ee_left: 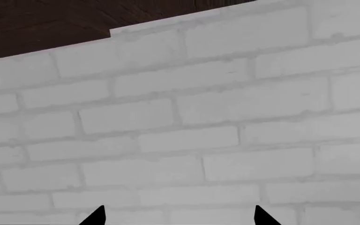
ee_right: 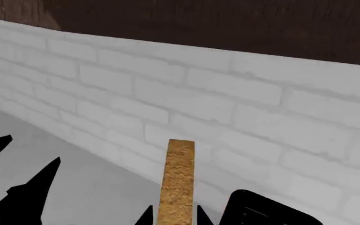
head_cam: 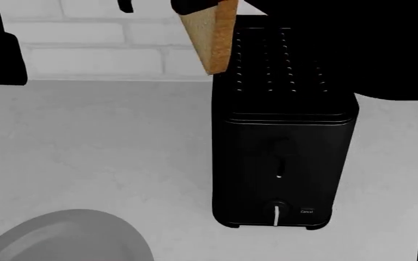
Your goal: Place the toasted item on a plate.
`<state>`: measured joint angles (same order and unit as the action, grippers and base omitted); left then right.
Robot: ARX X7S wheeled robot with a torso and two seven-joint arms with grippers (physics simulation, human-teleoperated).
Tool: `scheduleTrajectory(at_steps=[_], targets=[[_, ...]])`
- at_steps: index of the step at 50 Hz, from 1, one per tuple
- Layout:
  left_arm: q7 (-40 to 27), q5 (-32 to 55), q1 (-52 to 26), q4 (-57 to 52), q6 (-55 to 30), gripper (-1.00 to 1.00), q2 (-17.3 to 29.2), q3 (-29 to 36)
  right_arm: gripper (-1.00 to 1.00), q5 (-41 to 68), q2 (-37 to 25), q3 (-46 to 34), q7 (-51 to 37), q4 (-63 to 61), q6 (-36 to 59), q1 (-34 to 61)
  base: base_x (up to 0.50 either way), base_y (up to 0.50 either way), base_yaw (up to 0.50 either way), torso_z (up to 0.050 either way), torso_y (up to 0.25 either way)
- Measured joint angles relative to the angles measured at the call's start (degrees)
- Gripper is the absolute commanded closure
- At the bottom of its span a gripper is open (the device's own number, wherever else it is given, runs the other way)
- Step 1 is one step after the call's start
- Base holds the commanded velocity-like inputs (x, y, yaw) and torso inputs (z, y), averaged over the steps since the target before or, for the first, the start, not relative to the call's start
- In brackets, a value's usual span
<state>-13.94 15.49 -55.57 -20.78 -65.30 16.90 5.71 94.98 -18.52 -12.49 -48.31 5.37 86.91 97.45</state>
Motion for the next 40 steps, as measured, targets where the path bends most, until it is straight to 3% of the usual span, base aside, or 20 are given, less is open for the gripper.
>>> scheduleTrajectory(at_steps=[19,40], targets=[[-0.6,0.5,-0.1,-0.9,-0.9,-1.00,0.7,-1.5,1.00,20.8,2.0,-4.1,-13.1,-5.1,-6.4,2.5,0.00,0.00,0.00,0.000,0.000],[-2.7,-1.8,3.0,-2.1,0.3,-1.00,6.2,-6.4,1.00,29.1,4.7,-6.3,-17.5,-13.2,-12.6,-0.8,0.00,0.00,0.00,0.000,0.000]])
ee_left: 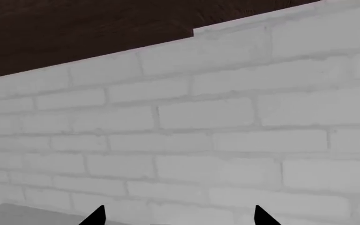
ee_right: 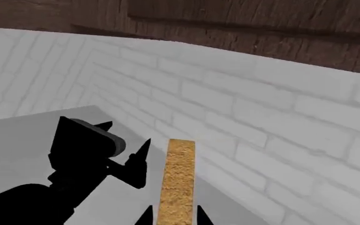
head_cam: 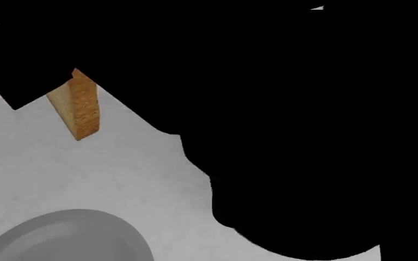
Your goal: Place the toasted item on a plate.
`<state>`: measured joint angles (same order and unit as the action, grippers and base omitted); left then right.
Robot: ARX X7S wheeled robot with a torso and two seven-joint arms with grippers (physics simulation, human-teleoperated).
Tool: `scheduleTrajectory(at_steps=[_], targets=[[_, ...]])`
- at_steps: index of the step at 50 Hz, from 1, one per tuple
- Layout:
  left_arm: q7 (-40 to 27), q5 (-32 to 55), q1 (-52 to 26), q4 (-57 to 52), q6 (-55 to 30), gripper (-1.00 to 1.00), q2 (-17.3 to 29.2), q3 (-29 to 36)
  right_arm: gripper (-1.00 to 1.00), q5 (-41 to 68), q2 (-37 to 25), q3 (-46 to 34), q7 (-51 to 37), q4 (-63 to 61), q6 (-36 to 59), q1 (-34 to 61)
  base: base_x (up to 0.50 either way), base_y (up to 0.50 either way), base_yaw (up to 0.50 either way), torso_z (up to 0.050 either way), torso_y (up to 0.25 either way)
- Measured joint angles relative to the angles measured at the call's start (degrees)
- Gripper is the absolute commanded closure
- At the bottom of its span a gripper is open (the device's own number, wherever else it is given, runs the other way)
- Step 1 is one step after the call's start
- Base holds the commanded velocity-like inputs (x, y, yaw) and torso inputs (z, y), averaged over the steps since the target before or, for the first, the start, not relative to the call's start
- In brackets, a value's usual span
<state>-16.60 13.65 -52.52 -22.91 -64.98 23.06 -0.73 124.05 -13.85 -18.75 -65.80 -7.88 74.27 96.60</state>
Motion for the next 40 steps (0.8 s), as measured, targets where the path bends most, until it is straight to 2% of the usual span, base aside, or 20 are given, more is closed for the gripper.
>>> scheduleTrajectory(at_steps=[15,40], targets=[[-1.2,-1.6,1.5,0.5,1.6,-1.00,1.8,-0.3,1.00,3.5,1.5,-1.2,-2.1,-8.1,-4.6,-6.7,0.00,0.00,0.00,0.000,0.000],[-1.6,-1.7,2.2,1.0,2.5,-1.00,2.0,0.3,1.00,2.5,3.8,-3.6,-1.2,-17.6,-7.9,-19.5,0.00,0.00,0.00,0.000,0.000]])
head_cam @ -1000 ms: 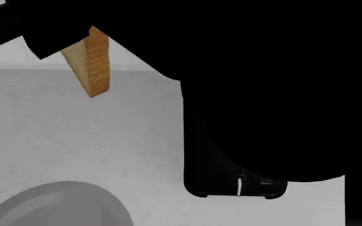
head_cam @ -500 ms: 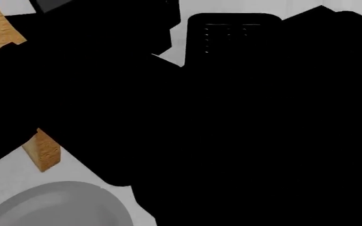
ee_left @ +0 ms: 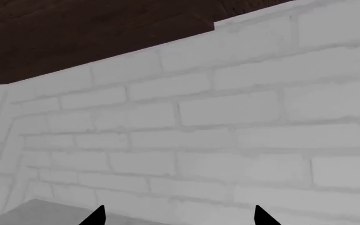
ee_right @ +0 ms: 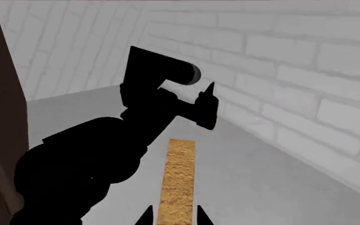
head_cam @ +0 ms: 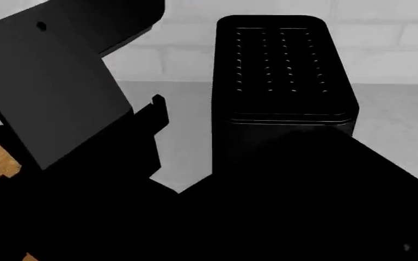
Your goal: Place the toasted item on a plate.
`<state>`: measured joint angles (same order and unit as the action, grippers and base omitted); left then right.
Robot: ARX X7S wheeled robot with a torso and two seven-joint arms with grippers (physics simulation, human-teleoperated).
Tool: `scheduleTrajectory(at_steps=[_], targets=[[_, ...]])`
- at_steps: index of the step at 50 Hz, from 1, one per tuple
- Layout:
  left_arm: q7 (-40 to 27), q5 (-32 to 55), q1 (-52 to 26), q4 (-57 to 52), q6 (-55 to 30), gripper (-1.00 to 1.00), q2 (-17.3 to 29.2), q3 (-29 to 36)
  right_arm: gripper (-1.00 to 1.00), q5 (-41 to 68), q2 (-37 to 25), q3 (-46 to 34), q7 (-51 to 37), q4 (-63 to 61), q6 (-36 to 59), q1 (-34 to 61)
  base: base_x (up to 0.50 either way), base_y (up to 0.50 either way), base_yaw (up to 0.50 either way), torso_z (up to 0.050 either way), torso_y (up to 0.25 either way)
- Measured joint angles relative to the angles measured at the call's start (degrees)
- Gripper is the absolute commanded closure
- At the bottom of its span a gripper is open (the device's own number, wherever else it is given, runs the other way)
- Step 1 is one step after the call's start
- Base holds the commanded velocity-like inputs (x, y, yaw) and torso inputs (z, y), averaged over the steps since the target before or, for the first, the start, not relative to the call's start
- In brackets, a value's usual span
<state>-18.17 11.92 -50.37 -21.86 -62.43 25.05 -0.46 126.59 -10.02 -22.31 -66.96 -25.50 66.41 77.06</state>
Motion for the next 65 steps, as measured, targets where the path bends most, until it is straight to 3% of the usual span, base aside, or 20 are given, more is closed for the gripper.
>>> scheduleTrajectory(at_steps=[28,65], targets=[[0.1,0.4,1.0,1.7,1.7,-1.00,-0.5,0.2,1.00,-28.4,3.5,-4.1,20.5,0.8,7.1,-15.0,0.00,0.00,0.00,0.000,0.000],[-0.1,0.9,1.2,2.0,1.8,-1.00,-0.5,0.2,1.00,-34.7,4.2,-9.9,26.7,1.2,4.5,-17.0,0.00,0.00,0.00,0.000,0.000]])
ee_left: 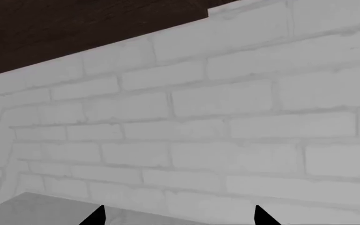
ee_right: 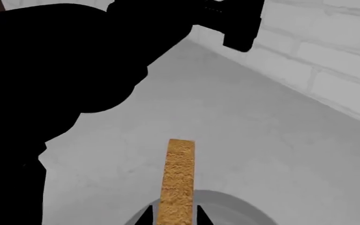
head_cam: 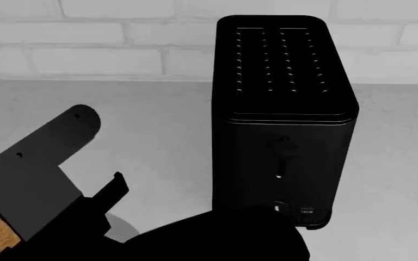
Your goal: Place the toasted item on a plate.
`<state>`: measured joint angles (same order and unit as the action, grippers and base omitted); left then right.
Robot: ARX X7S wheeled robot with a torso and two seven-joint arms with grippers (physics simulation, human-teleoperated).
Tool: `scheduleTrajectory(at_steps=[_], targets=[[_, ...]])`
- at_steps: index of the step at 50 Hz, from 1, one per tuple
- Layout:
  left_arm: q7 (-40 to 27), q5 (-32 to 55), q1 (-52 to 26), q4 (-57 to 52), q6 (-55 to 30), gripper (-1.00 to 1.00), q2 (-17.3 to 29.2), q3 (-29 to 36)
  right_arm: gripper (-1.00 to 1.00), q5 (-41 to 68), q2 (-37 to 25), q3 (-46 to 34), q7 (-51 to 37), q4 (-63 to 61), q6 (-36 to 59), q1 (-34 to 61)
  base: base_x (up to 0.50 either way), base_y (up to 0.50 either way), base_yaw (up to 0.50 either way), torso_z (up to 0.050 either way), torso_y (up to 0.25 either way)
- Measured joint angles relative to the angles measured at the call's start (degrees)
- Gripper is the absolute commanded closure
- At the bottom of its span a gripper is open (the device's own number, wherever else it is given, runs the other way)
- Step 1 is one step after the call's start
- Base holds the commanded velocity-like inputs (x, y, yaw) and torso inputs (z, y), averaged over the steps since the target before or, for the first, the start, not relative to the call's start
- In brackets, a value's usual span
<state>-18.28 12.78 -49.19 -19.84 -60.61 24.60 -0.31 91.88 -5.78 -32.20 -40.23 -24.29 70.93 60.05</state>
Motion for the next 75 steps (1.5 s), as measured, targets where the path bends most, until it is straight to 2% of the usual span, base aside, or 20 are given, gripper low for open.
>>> scheduleTrajectory(at_steps=[28,61,62,75], targets=[[-0.2,0.3,0.6,0.4,0.4,-1.00,0.0,0.1,1.00,-11.6,-0.7,-6.5,14.1,4.5,-6.2,-4.5,0.00,0.00,0.00,0.000,0.000],[-0.3,0.6,1.1,0.7,0.8,-1.00,0.0,0.1,1.00,-17.8,-2.0,-10.9,22.1,8.4,-11.6,-6.4,0.00,0.00,0.00,0.000,0.000],[-0.3,0.6,1.1,0.7,0.8,-1.00,0.0,0.1,-1.00,-17.8,-2.0,-10.9,22.1,8.5,-11.7,-6.4,0.00,0.00,0.00,0.000,0.000],[-0.4,0.8,1.1,0.3,0.6,-1.00,0.1,0.2,-1.00,-17.1,-2.4,-11.1,20.5,8.4,-11.6,-6.5,0.00,0.00,0.00,0.000,0.000]])
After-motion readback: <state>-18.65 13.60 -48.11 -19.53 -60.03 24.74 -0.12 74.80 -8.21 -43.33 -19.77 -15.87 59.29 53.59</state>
